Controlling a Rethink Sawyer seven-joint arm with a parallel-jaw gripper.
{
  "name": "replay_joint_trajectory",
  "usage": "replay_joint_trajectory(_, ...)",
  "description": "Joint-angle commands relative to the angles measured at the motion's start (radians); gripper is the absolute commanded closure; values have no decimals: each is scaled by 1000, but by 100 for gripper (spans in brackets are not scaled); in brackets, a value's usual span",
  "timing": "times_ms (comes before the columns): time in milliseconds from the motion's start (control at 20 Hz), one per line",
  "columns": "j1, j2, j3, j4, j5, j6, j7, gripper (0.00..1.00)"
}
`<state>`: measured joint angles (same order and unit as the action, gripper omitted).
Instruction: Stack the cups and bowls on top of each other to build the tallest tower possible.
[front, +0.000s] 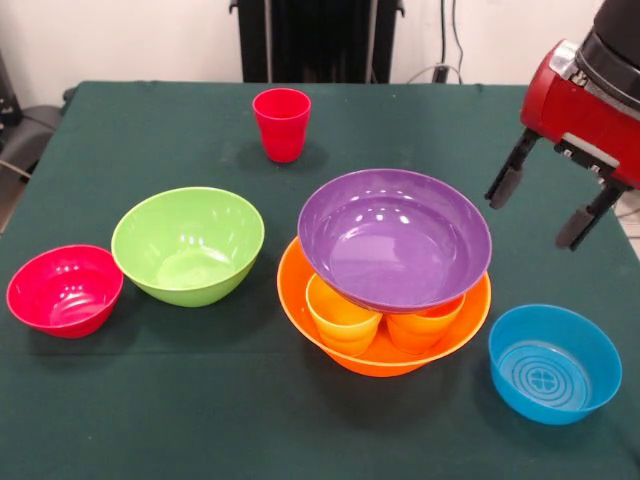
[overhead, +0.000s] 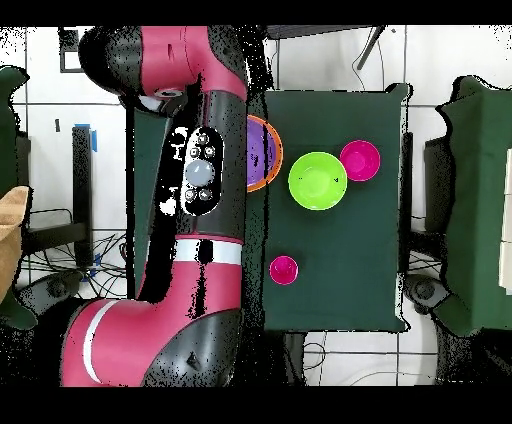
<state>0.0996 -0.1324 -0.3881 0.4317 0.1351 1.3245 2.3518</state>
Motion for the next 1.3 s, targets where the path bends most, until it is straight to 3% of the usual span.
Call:
replay_joint_trajectory(50, -25, -151, 183, 268, -4, -156, -347, 0)
replay_joint_trajectory(300, -40, -240, 230, 469, -19, -291, -373, 0)
replay_joint_trajectory(450, -64, -297, 267, 559, -15, -309, -429, 0)
replay_joint_trajectory(800, -115, -356, 319, 623, -45, -296, -499, 0)
replay_joint_trajectory(1050, -160, -356, 345, 602, -82, -260, -577, 0)
replay_joint_trajectory(1300, -214, -300, 339, 449, -146, -213, -659, 0)
